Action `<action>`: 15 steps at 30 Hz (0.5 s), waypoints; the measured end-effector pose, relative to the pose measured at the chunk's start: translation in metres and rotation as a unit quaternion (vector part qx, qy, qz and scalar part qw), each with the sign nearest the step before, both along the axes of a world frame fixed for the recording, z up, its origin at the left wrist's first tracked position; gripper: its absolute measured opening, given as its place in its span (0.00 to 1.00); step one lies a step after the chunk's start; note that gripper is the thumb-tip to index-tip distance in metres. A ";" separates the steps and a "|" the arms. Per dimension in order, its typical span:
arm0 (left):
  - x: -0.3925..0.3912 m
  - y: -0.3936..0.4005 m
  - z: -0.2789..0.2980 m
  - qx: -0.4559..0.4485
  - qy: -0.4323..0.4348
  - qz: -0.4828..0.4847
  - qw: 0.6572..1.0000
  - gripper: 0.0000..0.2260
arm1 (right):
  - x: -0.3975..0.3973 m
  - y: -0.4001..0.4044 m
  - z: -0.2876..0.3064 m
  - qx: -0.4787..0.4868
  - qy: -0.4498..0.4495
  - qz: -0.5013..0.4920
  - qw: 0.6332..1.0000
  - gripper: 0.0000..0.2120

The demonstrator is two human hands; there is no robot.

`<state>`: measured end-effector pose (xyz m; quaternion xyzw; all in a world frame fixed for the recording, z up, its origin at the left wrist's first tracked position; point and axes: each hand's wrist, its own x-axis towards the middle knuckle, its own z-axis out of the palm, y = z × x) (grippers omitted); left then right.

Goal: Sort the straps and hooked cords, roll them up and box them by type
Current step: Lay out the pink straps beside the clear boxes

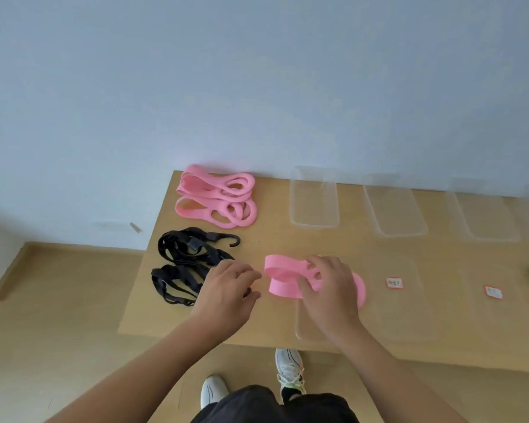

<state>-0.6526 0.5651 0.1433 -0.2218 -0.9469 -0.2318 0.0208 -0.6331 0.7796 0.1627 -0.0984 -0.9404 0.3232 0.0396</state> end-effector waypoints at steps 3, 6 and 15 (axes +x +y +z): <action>0.010 -0.028 -0.005 0.037 0.032 0.065 0.997 0.13 | -0.006 -0.034 0.000 -0.040 -0.015 0.062 0.997 0.14; 0.022 -0.061 -0.008 0.070 0.040 0.167 0.983 0.12 | -0.009 -0.066 -0.003 -0.041 -0.016 0.165 0.985 0.13; 0.066 -0.119 -0.013 0.079 -0.026 0.334 0.939 0.12 | -0.020 -0.152 -0.012 0.136 -0.058 0.355 0.923 0.35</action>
